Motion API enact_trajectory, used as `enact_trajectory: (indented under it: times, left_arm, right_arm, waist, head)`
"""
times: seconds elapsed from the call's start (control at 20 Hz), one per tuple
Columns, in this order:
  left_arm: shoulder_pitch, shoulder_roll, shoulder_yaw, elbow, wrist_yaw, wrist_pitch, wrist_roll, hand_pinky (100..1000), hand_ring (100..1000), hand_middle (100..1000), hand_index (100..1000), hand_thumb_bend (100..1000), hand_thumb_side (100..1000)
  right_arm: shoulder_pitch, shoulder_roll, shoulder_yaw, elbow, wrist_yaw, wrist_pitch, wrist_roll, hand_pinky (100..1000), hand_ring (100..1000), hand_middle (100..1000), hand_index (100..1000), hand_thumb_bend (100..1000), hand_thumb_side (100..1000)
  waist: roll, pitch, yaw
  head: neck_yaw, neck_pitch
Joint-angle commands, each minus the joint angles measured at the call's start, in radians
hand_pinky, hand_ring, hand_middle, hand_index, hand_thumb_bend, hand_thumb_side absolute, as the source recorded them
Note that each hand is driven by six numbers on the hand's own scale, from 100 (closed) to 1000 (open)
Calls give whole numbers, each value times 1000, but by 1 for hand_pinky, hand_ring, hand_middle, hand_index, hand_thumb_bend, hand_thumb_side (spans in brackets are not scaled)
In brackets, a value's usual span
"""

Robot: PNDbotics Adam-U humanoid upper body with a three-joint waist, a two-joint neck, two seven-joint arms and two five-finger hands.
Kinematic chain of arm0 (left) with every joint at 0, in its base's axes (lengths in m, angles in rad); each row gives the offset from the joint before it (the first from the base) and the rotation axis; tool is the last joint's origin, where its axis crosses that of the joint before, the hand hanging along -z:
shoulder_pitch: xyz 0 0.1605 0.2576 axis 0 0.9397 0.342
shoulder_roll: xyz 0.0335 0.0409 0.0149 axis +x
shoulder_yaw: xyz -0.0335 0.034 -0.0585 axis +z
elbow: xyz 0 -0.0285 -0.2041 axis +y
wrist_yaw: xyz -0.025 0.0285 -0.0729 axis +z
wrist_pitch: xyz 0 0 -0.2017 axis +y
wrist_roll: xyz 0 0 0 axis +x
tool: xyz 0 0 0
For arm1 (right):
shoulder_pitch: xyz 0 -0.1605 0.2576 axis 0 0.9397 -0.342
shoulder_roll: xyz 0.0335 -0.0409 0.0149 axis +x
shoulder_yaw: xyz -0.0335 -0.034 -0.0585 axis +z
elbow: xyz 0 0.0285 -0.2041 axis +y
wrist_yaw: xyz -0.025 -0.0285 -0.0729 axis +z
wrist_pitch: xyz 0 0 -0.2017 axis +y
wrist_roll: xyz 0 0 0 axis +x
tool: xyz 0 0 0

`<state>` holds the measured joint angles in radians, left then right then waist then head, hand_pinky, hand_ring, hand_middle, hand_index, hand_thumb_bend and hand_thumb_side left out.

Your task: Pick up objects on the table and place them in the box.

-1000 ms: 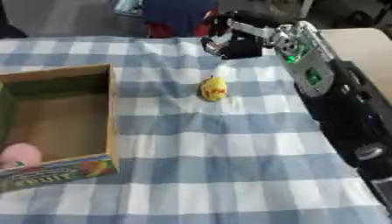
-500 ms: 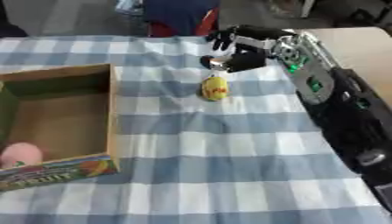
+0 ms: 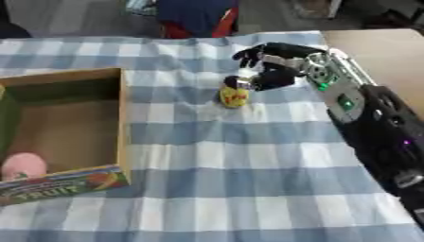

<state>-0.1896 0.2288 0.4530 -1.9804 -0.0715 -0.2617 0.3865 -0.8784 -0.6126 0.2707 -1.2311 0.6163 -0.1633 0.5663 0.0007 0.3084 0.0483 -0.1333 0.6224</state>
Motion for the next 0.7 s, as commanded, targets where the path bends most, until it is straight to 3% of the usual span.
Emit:
enact_trajectory:
  times: [0.05,0.25,0.7]
  left_arm:
    - [-6,22,8,-20,-5,-3,-1,357,594,536,784,430,563]
    - [-8,22,8,-20,-5,-3,-2,356,595,537,784,429,562]
    - [-9,21,7,-20,-6,-3,-5,356,595,537,784,429,562]
  right_arm:
    - [-10,-37,-4,3,15,-8,-3,687,861,819,1000,398,974]
    - [0,-39,4,-1,18,-17,1,685,860,807,1000,386,949]
    - [5,-27,12,7,43,-16,-7,677,848,766,1000,239,845]
  waist:
    - [1,-15,1]
    - [0,-13,1]
    - [1,-11,5]
  head:
    - [2,-7]
    - [2,-8]
    - [0,-13]
